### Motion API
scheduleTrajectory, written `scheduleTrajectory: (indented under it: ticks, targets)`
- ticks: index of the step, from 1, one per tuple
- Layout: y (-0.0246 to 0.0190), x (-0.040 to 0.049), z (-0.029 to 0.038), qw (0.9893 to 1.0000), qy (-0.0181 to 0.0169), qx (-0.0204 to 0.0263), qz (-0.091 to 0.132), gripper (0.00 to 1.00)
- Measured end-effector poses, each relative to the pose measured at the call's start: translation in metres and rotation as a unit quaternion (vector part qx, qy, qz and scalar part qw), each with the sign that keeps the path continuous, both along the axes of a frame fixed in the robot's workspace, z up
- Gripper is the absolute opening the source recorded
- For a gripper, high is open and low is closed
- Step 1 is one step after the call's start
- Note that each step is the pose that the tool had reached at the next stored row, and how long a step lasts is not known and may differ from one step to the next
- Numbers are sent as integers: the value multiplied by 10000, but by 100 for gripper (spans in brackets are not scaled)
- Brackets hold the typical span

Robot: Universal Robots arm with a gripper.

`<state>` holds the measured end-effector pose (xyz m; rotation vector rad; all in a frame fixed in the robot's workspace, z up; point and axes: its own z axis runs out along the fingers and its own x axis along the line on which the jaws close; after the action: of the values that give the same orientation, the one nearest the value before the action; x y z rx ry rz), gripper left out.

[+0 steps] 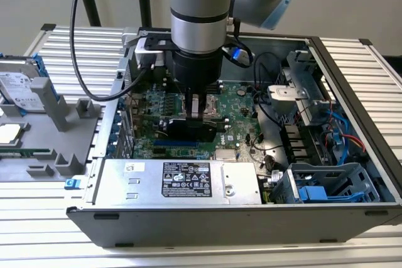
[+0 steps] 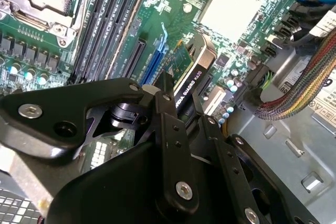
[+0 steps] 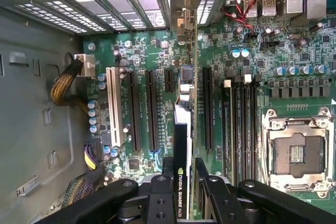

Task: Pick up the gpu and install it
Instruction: 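Insert the gpu into the slot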

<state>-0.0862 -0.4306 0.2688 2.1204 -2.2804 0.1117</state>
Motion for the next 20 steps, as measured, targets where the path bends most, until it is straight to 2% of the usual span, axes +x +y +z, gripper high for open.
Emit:
scheduleTrajectory:
  ticks: [20]
  targets:
    - [-6,-57,-2,10000,0,0,1,0]
